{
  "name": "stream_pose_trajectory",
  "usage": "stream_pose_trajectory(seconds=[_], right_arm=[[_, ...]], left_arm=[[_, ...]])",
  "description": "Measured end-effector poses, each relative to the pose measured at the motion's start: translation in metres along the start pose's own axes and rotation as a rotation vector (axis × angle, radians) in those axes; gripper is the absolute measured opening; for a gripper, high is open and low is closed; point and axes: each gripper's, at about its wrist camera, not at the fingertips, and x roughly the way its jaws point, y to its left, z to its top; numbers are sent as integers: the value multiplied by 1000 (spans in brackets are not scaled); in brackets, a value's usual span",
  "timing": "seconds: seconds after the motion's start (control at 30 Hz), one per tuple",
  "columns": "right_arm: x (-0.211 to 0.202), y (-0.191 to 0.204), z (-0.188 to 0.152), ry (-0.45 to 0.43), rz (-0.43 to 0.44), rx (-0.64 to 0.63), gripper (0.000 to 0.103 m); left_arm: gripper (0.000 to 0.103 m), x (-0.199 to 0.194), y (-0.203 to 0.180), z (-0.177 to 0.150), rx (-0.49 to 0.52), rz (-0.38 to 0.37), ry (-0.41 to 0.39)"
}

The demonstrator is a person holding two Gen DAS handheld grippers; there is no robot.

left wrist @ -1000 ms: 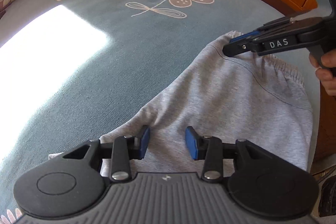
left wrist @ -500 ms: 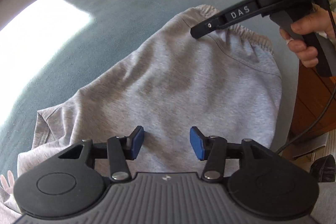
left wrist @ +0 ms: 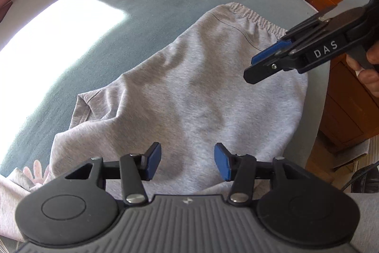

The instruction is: Fold clothes

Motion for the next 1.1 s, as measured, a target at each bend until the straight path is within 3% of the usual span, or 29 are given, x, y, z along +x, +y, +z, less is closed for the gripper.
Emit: stream_pose_trajectory(seconds=[0.13, 0.3, 0.4, 0.47, 0.63, 0.83, 0.9, 0.97, 1.1], right_arm=[[17, 28, -26, 67, 24, -5, 43], [37, 52, -51, 146, -36, -63, 43], [31, 65, -50, 113, -74, -85, 43], [22, 74, -42, 66, -54, -87, 43], [21, 112, -18, 26, 29, -167, 44], [62, 157, -5, 101, 126, -305, 44], [76, 165, -5, 137, 138, -323, 44], [85, 171, -5, 160, 147, -342, 44], [92, 182, -7, 212, 186, -377, 44]], left_arm=[[50, -4, -5, -26, 10, -21, 11], [50, -12, -3, -44, 5, -38, -31], [51, -33, 4, -48, -23, -30, -87], [52, -48, 14, -50, -77, -33, -116], [58, -69, 63, -74, -356, -72, -94], [58, -59, 122, -122, -817, -180, -51], [58, -55, 131, -136, -929, -206, -41], [58, -52, 136, -148, -1004, -200, -53], [60, -51, 138, -159, -1059, -163, -79]])
